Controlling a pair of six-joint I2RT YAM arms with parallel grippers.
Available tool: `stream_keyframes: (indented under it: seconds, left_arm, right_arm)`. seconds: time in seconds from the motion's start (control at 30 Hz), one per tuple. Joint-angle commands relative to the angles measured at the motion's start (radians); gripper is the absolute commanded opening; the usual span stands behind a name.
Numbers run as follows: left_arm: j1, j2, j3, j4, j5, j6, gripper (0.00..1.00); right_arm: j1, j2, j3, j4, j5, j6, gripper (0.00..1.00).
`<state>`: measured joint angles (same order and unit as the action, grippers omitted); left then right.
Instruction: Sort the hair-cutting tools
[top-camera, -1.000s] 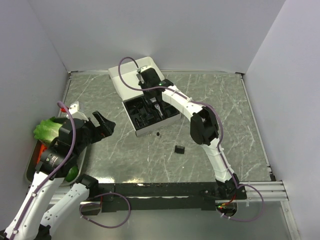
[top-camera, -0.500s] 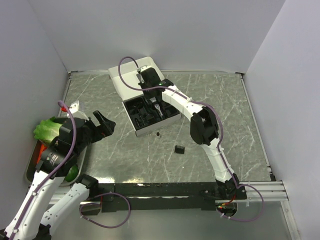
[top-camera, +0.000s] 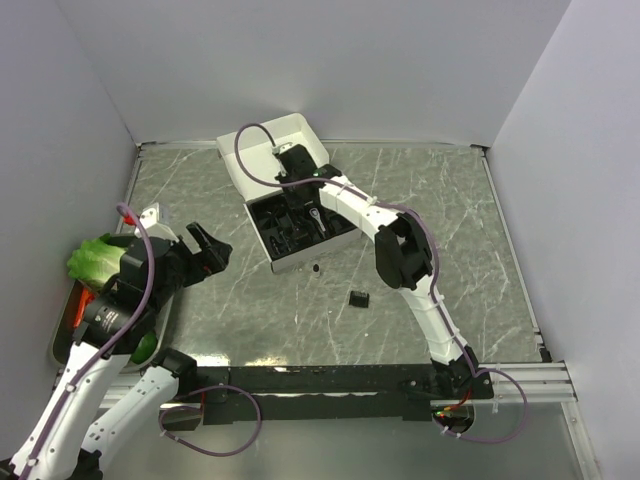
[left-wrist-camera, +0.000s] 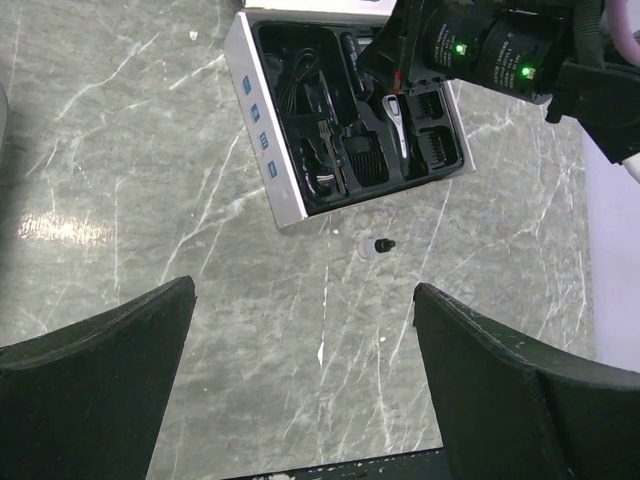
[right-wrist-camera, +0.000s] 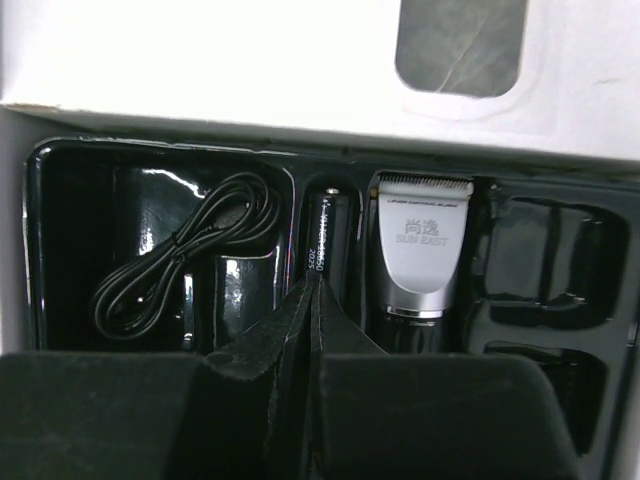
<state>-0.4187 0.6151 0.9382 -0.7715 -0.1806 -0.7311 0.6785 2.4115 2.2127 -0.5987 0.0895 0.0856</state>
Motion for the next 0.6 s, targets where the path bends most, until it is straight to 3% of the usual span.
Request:
stream_keyframes:
  seconds: [0.0, 0.57]
  left_arm:
    - [-0.002, -0.025, -0.009, 0.021, 0.006, -0.025, 0.97]
    - [-0.002, -0.057, -0.009, 0.000, 0.010, -0.039, 0.97]
  right_arm:
    - [0.007, 0.024, -0.002, -0.027, 0.006, 0.028, 0.07]
    - [0.024, -0.040, -0.022, -0.027, 0.035, 0.016, 0.08]
